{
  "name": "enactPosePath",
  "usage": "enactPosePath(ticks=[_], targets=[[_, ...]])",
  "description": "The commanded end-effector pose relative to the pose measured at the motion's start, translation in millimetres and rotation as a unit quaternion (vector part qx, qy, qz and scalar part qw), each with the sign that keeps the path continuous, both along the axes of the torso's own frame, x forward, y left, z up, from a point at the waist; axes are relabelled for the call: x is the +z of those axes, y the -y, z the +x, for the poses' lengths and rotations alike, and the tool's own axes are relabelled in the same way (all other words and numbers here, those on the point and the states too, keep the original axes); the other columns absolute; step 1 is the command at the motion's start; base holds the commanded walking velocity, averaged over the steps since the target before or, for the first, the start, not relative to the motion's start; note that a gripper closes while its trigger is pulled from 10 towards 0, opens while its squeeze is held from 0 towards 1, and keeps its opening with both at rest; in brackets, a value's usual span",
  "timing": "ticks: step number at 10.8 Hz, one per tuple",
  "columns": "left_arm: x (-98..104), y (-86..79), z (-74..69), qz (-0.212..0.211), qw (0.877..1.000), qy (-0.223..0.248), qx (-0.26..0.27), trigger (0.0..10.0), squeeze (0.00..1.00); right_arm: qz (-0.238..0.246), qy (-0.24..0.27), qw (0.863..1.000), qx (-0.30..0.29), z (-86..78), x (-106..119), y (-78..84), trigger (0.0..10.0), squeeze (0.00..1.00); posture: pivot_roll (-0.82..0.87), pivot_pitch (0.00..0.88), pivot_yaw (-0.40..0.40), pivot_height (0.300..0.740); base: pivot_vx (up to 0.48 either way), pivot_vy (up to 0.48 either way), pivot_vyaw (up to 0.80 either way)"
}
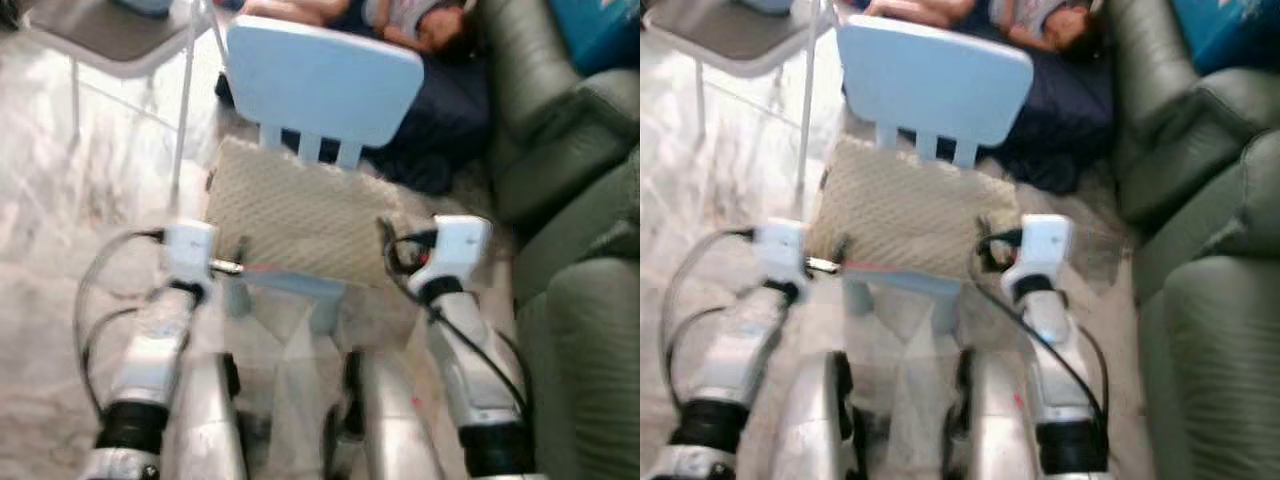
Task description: Move the pillow to the sofa
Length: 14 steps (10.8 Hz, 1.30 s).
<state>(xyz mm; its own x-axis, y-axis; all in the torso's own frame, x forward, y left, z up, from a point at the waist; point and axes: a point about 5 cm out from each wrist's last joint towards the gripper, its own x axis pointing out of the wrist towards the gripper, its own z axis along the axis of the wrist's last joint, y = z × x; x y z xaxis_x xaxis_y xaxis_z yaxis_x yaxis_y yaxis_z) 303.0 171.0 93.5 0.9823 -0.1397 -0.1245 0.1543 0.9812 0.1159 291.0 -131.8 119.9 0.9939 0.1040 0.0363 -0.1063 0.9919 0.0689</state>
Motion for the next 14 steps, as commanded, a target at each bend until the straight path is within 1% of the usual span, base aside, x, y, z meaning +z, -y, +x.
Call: enactPosePath(ticks=[1, 4, 7, 8, 11, 13, 14], targets=[[-2.6, 13.0, -1.9, -0.01, 1.0, -0.005, -0.021, 10.0, 0.0, -0.009, -0.009, 1.0, -0.019, -2.1, -3.5, 12.6, 10.0, 0.0, -0.02, 0.228, -0.075, 0.603, 0.341, 0.0, 0.0], [-3.7, 13.5, -2.2, -0.008, 1.0, -0.009, -0.022, 10.0, 0.0, -0.009, -0.011, 1.0, -0.022, -1.7, -3.5, 15.2, 10.0, 0.0, -0.02, 0.232, -0.076, 0.603, 0.336, 0.0, 0.0], [-5.4, 11.9, -4.3, -0.008, 1.0, -0.016, -0.019, 10.0, 0.0, -0.009, -0.015, 1.0, -0.025, -2.4, -5.0, 17.4, 10.0, 0.0, -0.01, 0.24, -0.077, 0.603, 0.274, 0.394, 0.0], [-5.0, 11.3, -5.0, -0.011, 1.0, -0.014, -0.018, 10.0, 0.0, -0.009, -0.017, 1.0, -0.024, -3.2, -5.9, 16.6, 10.0, 0.0, -0.01, 0.243, -0.076, 0.603, 0.0, 0.371, 0.0], [-4.6, 10.2, -7.4, -0.011, 1.0, -0.013, -0.016, 10.0, 0.0, -0.006, -0.022, 0.999, -0.023, -4.8, -7.7, 15.9, 10.0, 0.0, -0.01, 0.251, -0.079, 0.603, 0.0, 0.0, 0.0], [-4.8, 7.5, -5.9, -0.002, 1.0, -0.018, -0.018, 10.0, 0.0, -0.001, -0.03, 0.999, -0.022, -5.8, -9.2, 16.9, 10.0, 0.0, -0.01, 0.258, -0.08, 0.603, 0.0, 0.0, 0.0], [-5.8, 4.0, -4.0, 0.018, 0.999, -0.027, -0.018, 10.0, 0.0, 0.007, -0.04, 0.999, -0.027, -6.3, -10.5, 18.5, 10.0, 0.0, -0.01, 0.27, -0.079, 0.588, 0.0, 0.0, 0.0]])
